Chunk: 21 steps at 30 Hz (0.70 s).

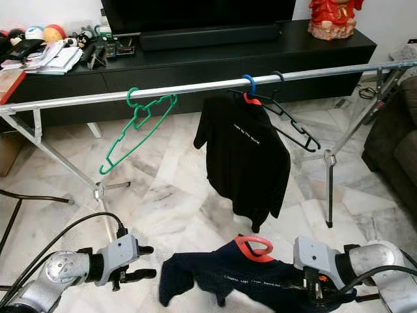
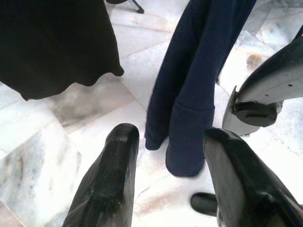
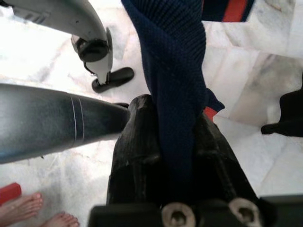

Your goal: Hang hanger

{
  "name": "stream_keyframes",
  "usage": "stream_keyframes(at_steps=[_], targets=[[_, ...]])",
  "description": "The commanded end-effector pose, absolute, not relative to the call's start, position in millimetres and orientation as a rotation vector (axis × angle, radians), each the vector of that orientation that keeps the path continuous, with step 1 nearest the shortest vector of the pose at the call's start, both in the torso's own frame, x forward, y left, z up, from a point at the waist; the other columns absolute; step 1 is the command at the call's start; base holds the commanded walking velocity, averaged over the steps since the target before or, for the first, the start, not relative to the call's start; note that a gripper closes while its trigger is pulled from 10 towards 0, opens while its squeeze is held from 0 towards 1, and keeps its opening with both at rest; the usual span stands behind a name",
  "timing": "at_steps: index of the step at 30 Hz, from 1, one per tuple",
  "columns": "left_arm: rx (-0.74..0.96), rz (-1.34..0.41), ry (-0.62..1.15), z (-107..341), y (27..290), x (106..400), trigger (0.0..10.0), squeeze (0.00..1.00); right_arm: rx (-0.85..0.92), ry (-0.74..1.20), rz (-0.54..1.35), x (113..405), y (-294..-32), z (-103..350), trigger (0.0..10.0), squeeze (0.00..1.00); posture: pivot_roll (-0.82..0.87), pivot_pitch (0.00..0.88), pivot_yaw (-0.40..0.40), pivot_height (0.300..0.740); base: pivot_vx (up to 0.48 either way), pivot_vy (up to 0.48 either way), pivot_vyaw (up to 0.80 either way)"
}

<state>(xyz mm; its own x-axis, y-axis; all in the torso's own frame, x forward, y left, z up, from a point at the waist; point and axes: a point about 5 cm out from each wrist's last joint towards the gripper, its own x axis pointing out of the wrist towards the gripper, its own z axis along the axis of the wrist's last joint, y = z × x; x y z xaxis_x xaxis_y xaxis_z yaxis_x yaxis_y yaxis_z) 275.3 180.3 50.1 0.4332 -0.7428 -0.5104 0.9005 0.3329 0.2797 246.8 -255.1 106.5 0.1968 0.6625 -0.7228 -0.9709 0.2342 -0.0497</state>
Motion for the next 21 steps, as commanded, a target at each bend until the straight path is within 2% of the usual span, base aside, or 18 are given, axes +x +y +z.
stream_keyframes(at_steps=[1, 17, 18, 19, 21], targets=[[0.567, -1.131, 0.362, 37.8, 179.0, 266.9, 10.0, 0.00, -0.576, 0.626, 1.293, 242.4, -249.0, 111.0, 10.0, 0.00, -0.08, 0.202, 0.051, 0.740, 0.000, 0.000, 0.00], [0.524, -1.123, 0.398, 21.8, 162.8, 264.7, 10.0, 0.00, -0.564, 0.585, 1.326, 242.8, -234.5, 119.6, 10.0, 0.00, -0.08, 0.205, 0.055, 0.740, 0.000, 0.000, 0.00], [0.532, -1.126, 0.409, 18.5, 162.1, 262.7, 2.7, 0.00, -0.563, 0.577, 1.321, 243.7, -233.1, 119.9, 10.0, 0.00, -0.08, 0.205, 0.055, 0.740, 0.000, 0.000, 0.00], [0.530, -1.130, 0.411, 17.6, 161.6, 261.7, 0.0, 0.00, -0.562, 0.574, 1.320, 244.0, -232.4, 120.0, 10.0, 0.00, -0.08, 0.205, 0.055, 0.740, 0.000, 0.000, 0.00], [0.526, -1.134, 0.410, 17.0, 161.1, 260.9, 0.0, 0.00, -0.561, 0.573, 1.320, 244.1, -231.8, 120.3, 10.0, 0.00, -0.08, 0.205, 0.055, 0.740, 0.000, 0.000, 0.00]])
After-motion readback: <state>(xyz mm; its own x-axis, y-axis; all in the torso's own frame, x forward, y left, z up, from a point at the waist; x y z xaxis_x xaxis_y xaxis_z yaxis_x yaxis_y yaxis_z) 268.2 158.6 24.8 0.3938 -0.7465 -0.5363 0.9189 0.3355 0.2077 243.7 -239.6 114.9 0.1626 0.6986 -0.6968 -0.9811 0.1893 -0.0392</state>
